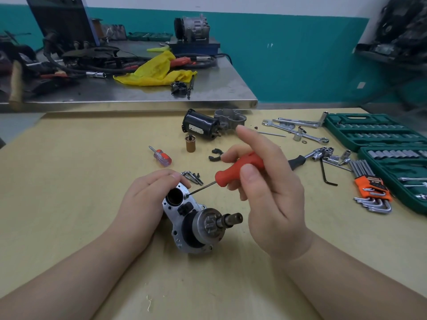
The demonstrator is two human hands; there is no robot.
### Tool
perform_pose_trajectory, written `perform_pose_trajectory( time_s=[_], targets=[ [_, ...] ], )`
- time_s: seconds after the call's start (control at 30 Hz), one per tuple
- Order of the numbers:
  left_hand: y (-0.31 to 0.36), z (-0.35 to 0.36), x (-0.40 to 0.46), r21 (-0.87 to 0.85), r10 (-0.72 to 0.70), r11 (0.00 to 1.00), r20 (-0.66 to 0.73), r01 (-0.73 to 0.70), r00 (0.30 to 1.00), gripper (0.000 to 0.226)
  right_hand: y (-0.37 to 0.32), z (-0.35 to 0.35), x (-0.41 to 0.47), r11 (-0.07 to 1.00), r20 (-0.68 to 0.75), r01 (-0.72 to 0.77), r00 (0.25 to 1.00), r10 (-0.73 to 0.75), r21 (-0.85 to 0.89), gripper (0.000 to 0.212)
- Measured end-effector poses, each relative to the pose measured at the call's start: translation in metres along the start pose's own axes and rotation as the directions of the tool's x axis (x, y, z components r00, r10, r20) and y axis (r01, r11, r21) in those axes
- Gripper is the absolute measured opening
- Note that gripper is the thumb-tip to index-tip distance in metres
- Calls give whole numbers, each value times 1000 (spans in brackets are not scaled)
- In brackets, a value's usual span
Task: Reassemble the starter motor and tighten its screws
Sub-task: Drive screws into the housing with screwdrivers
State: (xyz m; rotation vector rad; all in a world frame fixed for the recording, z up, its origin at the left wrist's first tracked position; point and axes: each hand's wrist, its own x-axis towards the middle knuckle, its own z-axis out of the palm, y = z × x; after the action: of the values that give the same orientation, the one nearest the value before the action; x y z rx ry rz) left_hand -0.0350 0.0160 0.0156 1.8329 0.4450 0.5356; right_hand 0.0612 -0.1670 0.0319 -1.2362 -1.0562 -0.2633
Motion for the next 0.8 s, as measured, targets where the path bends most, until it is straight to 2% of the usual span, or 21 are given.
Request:
perform_pose_trajectory(
  time_s=[0.13, 0.43, 0.57, 0.7, 0.8],
  targets=[
    [1, 1, 0, -17, -12, 1000, -9, 12, 1000, 30, -1, -1, -1, 999, 26, 21, 999, -20, -41, 49],
    [-1, 2, 1, -98, -74, 993, -13, 72, 997, 29, -2, 2, 1, 993, -13, 72, 997, -73, -93, 30],
    [-1, 1, 1, -88, -57, 995, -5, 56, 998, 27, -3, 1, 2, 997, 9, 54, 999, -53, -53, 31],
    [-1, 2, 1, -89, -59, 994, -18, 57, 998, 29, -4, -1, 1, 997, 14, 53, 999, -52, -56, 45],
    [0, 2, 1, -105, -76, 992, -19, 73, 997, 29, -5, 3, 0, 998, -12, 43, 999, -44, -42, 38]
  ],
)
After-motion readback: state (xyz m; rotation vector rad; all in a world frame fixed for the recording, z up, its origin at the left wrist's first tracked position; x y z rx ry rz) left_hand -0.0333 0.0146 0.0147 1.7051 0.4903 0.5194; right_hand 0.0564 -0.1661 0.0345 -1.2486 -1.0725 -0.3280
